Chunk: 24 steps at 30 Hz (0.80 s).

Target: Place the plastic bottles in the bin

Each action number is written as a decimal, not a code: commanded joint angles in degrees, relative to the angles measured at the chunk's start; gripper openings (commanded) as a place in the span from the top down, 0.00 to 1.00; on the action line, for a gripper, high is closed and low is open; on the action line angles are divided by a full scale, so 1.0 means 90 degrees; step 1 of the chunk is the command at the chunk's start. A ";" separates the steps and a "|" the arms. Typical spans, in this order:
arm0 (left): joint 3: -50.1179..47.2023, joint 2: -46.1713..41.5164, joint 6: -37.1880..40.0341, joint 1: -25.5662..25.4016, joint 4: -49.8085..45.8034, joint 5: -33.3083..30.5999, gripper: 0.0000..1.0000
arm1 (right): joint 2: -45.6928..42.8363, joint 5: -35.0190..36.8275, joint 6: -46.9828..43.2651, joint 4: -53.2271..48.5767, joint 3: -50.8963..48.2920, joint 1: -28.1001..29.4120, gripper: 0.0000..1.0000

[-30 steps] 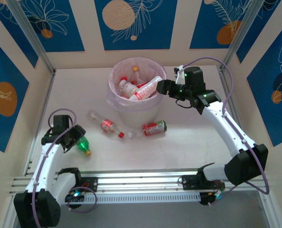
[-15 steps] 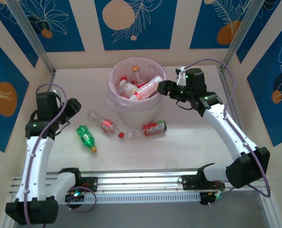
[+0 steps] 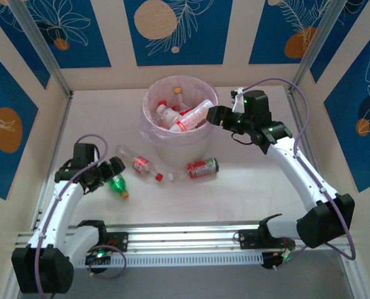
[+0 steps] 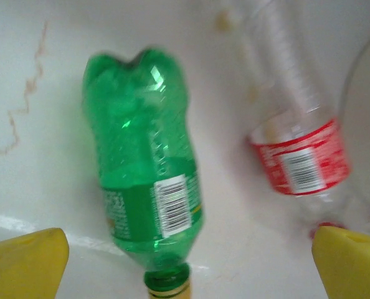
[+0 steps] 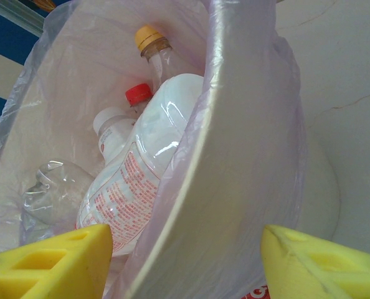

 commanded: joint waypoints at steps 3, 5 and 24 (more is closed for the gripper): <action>-0.0577 0.0088 -0.0278 -0.0031 0.0879 0.0109 0.00 | -0.0033 0.0066 -0.0055 -0.0222 -0.0113 0.0034 0.35; -0.0762 0.0258 -0.0353 -0.0044 0.1060 0.0113 0.00 | -0.0019 0.0056 -0.0049 -0.0208 -0.0126 0.0040 0.35; -0.1309 0.0833 -0.0483 -0.0046 0.1703 -0.0392 0.33 | -0.0033 0.0111 -0.0099 -0.0247 -0.0123 0.0050 0.35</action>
